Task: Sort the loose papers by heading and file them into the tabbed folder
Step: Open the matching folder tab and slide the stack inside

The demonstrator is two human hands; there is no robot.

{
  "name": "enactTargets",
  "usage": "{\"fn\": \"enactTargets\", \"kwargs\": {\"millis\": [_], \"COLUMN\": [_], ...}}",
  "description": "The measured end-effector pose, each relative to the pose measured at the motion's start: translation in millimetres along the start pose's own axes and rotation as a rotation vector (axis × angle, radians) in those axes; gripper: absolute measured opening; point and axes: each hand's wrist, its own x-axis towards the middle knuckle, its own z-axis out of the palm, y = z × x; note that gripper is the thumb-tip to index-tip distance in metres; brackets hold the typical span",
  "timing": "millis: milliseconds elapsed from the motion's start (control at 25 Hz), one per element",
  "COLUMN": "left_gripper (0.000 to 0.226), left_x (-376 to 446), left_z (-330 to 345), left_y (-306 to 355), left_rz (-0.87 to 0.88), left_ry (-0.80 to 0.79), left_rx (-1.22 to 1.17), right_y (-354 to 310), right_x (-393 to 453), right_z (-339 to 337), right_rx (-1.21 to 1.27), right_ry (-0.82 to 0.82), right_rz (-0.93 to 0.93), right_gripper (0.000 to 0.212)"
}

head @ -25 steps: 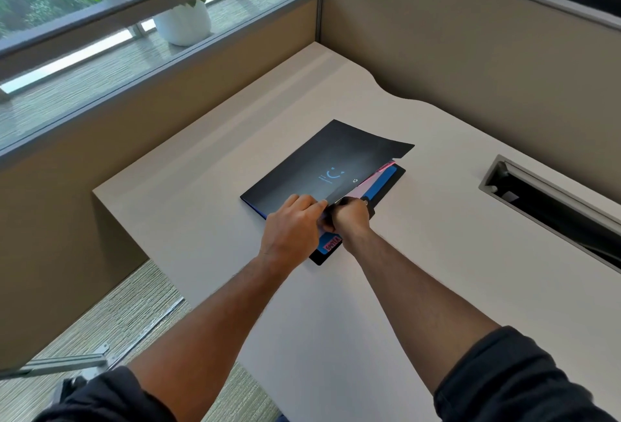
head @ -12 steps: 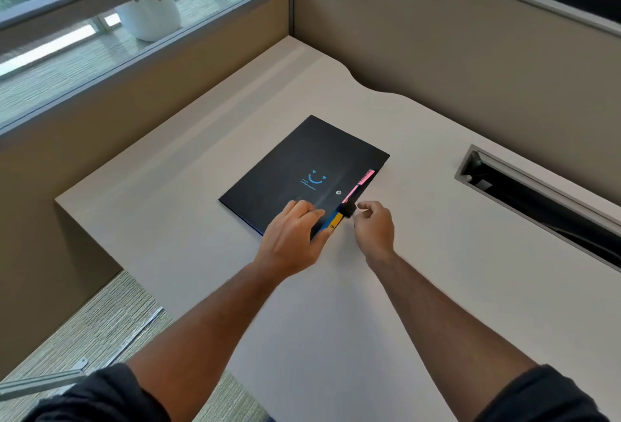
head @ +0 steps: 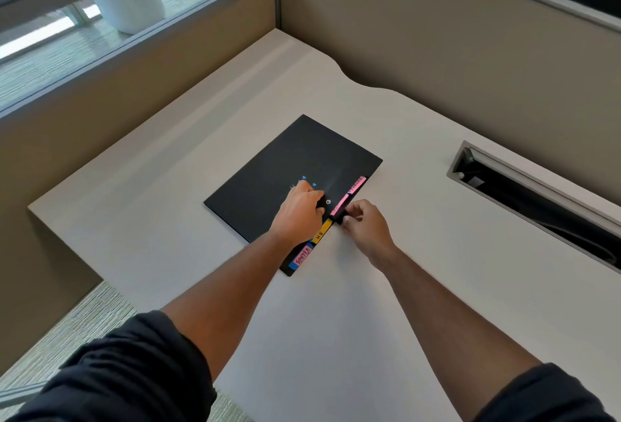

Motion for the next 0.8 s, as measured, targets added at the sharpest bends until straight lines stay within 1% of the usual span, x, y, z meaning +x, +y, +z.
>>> {"fn": "enactTargets", "kwargs": {"millis": [200,320,400,480,560,600,640,720,800], "left_gripper": [0.037,0.034,0.038,0.056,0.081,0.088,0.091,0.088,0.081], "left_x": [8,13,14,13,9,7,6,5,4], "left_z": [6,6,4,3,4,6,8,9,10], "left_y": [-4,-3,-1,2,3,2,1,-1,-3], "left_rz": [-0.005,0.003,0.02,0.075,0.165,0.205,0.226,0.212,0.195], "left_ry": [-0.034,-0.029,-0.036,-0.067,-0.085,-0.071,-0.049,-0.015,0.015], "left_rx": [-0.006,-0.002,-0.006,-0.005,0.078,0.134,0.167,0.145,0.08], "right_y": [12,14,14,13,13,11,10,9,10], "right_x": [1,2,1,0,2,2,2,2,-1], "right_z": [-10,-14,-16,-19,-18,-17,-16,-14,-15], "right_rx": [-0.041,-0.092,-0.095,-0.058,-0.039,-0.048,-0.054,-0.06,-0.035], "right_ry": [-0.041,-0.09,-0.113,-0.115,-0.114,-0.128,-0.146,-0.159,-0.149], "right_rz": [-0.064,-0.095,-0.101,-0.095,-0.097,-0.106,-0.115,-0.118,-0.111], "right_gripper": [0.027,0.026,0.023,0.015,0.011,0.011,0.013,0.013,0.008]}}
